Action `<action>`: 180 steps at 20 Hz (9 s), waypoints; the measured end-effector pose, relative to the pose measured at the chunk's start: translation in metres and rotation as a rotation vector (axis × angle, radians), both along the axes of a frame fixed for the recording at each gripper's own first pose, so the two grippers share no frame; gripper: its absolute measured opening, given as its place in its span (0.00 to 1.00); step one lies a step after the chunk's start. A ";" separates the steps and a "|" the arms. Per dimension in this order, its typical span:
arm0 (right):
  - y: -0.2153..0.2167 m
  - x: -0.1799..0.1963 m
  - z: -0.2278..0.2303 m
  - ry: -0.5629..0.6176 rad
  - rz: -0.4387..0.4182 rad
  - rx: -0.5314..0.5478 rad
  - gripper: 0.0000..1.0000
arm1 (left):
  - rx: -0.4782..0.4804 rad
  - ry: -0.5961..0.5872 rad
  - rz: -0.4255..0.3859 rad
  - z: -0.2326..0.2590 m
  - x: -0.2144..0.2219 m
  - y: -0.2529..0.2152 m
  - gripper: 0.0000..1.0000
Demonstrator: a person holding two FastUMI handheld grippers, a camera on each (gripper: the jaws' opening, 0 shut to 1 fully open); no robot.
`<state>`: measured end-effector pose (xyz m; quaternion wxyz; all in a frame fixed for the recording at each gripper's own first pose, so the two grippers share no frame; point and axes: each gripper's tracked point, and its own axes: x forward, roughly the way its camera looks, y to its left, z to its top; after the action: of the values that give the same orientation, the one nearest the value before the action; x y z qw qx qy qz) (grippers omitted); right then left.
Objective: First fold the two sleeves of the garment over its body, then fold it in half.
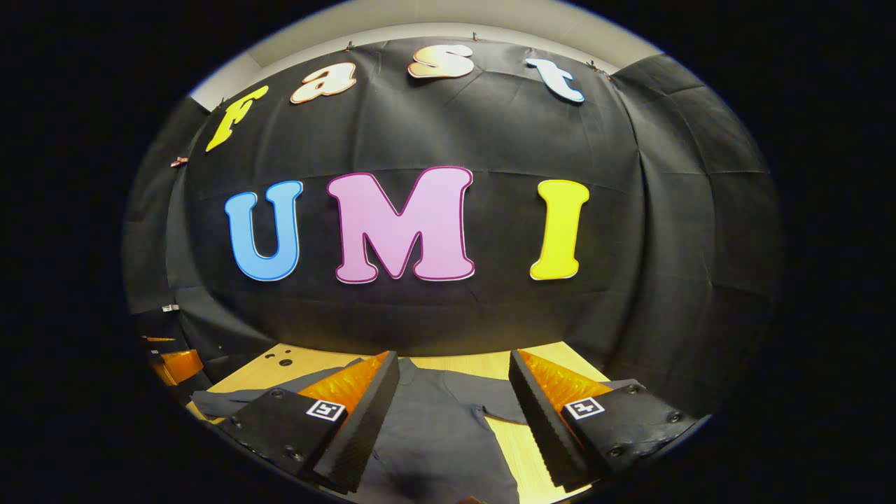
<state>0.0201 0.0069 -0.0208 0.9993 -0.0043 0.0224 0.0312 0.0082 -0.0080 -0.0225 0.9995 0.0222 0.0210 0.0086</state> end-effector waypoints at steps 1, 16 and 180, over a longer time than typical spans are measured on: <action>0.000 0.001 0.000 -0.002 0.003 -0.007 0.97 | 0.002 0.001 0.000 0.000 0.000 0.000 0.96; -0.042 0.037 -0.051 0.158 -0.085 0.010 0.97 | 0.051 0.027 0.021 -0.012 0.011 -0.006 0.96; -0.031 -0.004 -0.116 0.527 0.162 -0.120 0.98 | -0.283 0.632 0.643 -0.265 0.034 0.350 0.06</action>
<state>0.0161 -0.0241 -0.1364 0.9511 -0.0570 0.2831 0.1094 0.0426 0.3425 -0.2879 0.8839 -0.1201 0.3311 0.3077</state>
